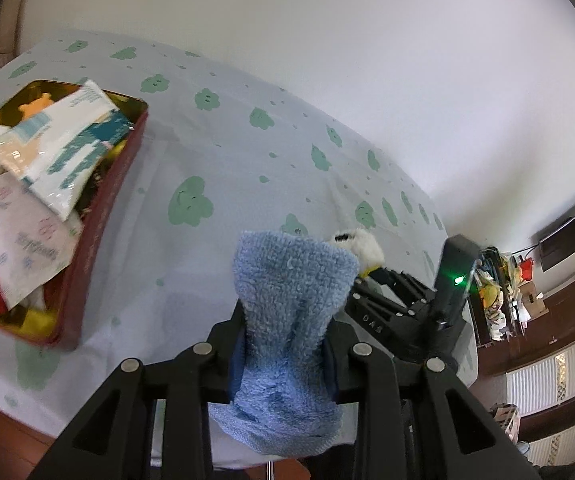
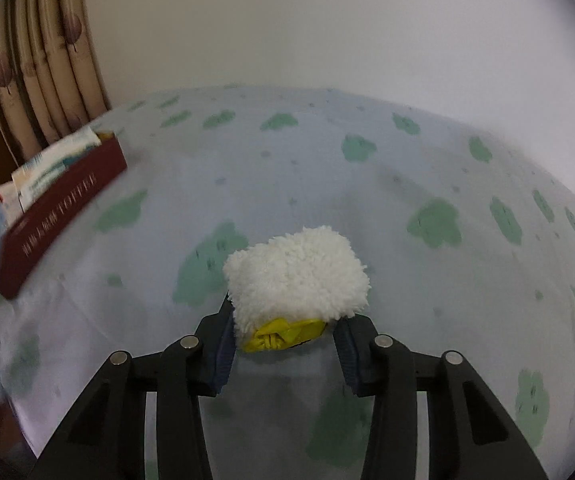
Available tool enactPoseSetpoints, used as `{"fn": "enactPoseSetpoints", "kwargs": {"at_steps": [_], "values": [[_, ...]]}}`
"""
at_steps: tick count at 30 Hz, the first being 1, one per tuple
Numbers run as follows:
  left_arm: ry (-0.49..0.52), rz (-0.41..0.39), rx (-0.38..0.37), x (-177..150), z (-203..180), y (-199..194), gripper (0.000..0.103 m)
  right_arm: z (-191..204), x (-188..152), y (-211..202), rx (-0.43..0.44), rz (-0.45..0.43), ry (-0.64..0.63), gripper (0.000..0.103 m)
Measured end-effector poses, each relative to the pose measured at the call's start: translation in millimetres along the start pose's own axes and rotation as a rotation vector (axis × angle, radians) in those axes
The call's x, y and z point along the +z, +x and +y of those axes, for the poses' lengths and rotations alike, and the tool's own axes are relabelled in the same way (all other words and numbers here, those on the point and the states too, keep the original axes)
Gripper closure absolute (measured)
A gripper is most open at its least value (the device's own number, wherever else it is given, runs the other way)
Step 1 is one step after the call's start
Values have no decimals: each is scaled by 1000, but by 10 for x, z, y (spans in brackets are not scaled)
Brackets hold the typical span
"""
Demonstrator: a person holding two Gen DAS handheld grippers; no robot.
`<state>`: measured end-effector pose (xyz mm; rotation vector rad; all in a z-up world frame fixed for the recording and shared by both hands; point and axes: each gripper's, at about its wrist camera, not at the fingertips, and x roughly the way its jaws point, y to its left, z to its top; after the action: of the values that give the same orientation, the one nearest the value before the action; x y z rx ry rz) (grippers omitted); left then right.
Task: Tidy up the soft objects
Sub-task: 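Lower the blue cloth into the tin box and open the left gripper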
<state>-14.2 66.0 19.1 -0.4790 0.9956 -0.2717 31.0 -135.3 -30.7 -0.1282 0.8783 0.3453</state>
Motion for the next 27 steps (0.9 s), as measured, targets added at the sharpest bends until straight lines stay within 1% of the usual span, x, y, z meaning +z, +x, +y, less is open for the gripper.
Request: {"fn": "enactPoseSetpoints", "kwargs": {"at_steps": [2,4,9,14,17,21,22,24,26,27], "values": [[-1,-12,10,-50,13,-99,73,-1,-6,-6,-2,-13,-7,63],[-9,-26,16,-99,62,-228,73,-29,-18,17,-3,-2,4,63],[-51,-71,54,-132,298,-580,73,-59,-25,41,10,7,16,63],[-82,-134,123,2,589,-948,73,-67,-21,62,17,16,22,63],[-88,-189,190,150,760,-1125,73,-63,-23,69,16,21,20,63],[-97,-211,240,338,938,-1131,73,-56,-22,72,15,23,21,62],[-96,-213,267,384,980,-1105,73,-57,-21,73,17,23,20,62],[-91,-210,289,473,1070,-1025,73,-56,-19,75,17,24,21,62],[-89,-203,337,534,1159,-916,73,-54,-17,77,20,26,21,62],[-94,-195,336,543,1201,-889,73,-52,-17,80,20,28,21,62]]}}
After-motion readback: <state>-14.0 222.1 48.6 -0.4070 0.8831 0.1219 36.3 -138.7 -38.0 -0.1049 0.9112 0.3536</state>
